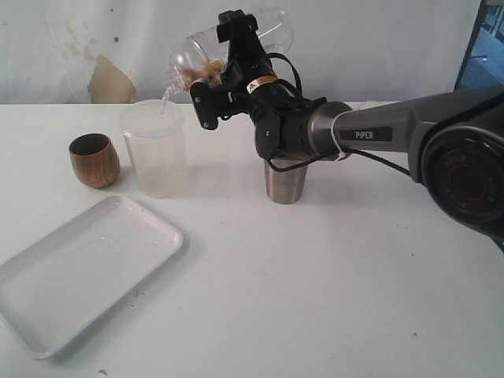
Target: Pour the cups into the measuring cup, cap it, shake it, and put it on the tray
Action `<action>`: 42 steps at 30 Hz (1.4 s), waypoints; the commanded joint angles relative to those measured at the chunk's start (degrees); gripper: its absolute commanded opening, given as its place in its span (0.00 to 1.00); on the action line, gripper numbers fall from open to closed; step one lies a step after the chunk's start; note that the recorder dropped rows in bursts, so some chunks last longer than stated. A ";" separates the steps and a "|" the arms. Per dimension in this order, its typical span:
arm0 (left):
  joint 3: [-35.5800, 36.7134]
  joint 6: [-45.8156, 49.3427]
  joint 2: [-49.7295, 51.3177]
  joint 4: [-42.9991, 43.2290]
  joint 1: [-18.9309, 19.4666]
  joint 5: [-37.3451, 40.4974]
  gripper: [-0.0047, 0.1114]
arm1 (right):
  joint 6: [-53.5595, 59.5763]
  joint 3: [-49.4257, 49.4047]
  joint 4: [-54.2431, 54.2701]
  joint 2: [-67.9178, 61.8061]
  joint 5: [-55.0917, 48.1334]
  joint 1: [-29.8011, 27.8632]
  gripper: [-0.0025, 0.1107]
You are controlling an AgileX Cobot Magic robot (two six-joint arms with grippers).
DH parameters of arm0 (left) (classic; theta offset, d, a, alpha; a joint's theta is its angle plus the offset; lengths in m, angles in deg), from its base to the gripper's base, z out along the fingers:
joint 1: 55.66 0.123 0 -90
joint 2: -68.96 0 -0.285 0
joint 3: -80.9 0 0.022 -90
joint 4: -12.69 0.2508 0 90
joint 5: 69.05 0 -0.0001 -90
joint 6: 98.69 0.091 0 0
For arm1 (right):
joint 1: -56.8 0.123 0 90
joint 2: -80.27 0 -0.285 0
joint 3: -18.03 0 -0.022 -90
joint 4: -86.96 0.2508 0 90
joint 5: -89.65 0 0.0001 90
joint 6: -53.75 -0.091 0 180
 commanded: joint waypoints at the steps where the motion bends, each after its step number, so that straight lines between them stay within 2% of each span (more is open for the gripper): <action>1: 0.31 0.08 -0.27 0.15 -0.36 -0.43 0.04 | 0.96 0.69 -0.23 0.98 3.77 -0.36 0.02; 12: 0.31 0.08 -0.27 0.15 -0.36 -0.43 0.04 | 0.96 0.69 -4.22 0.98 5.92 -0.36 0.02; 33: 0.31 0.08 -0.27 0.15 -0.36 -0.43 0.04 | 0.96 0.81 -1.20 0.98 6.24 -1.44 0.02; 42: 0.31 0.08 -0.27 0.15 -0.36 -0.43 0.04 | 0.96 0.81 -4.12 0.98 6.09 -1.55 0.02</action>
